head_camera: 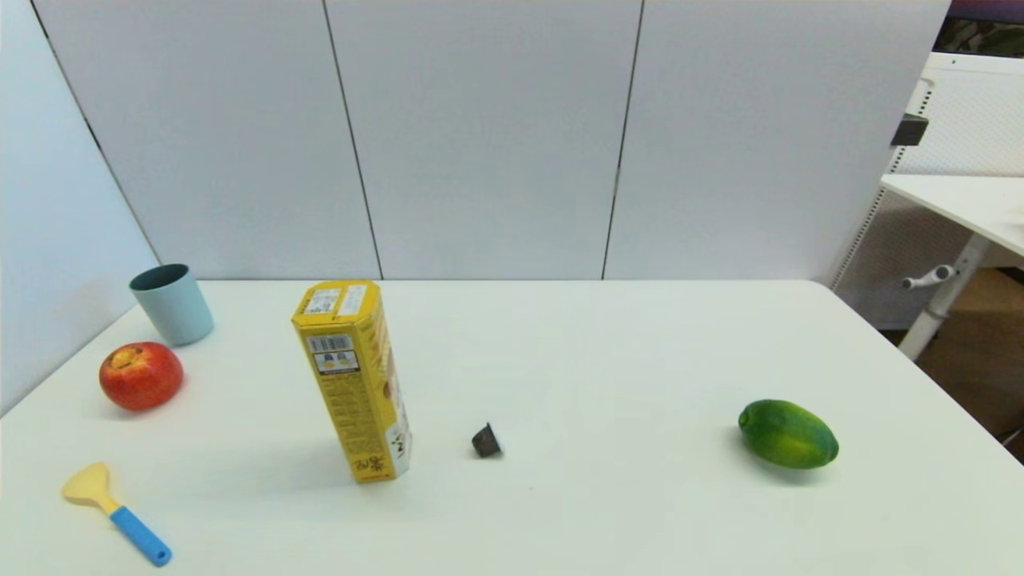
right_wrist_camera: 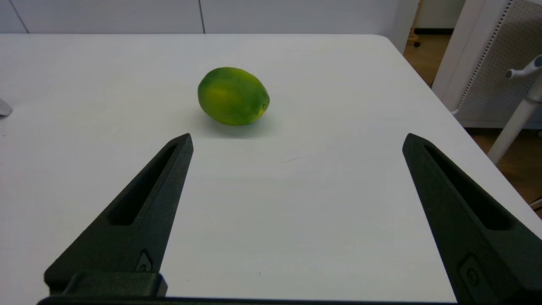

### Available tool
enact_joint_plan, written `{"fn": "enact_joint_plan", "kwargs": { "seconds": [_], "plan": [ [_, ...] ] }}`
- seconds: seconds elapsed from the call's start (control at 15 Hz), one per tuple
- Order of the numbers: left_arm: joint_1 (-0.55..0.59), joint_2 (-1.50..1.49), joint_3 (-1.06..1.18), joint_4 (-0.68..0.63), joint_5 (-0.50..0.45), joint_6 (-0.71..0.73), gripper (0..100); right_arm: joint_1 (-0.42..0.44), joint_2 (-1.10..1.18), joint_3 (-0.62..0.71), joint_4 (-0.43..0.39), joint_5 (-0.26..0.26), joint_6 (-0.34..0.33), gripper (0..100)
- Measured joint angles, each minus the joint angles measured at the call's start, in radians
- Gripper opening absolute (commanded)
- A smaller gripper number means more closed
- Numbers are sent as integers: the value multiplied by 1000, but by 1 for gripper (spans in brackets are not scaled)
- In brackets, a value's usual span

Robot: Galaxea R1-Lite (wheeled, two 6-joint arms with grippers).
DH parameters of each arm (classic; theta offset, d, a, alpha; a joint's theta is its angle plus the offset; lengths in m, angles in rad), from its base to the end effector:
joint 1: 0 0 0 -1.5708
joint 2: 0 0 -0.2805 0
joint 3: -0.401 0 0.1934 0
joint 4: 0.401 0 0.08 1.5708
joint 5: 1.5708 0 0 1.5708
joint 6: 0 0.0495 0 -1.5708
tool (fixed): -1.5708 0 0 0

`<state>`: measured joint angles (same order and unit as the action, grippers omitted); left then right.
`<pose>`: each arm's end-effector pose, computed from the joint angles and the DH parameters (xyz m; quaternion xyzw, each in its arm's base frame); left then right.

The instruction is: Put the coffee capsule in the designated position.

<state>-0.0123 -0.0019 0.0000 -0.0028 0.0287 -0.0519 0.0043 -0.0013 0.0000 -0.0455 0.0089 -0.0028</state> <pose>0.0269 0.0011 0.0759 -0.0260 -0.0026 0.0081 0.9996 0.0268 0.0006 0.0814 -0.0015 -0.0234 0.0066 0.9997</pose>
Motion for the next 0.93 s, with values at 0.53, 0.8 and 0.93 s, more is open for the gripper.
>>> {"fn": "enact_joint_plan", "kwargs": {
  "seconds": [0.53,0.8,0.93],
  "plan": [
    [0,0,0,0,0,0,100,0,0,0,0,-7,8,100],
    [0,0,0,0,0,0,100,0,0,0,0,-9,7,100],
    [0,0,0,0,0,0,100,0,0,0,0,-8,7,100]
  ]
}}
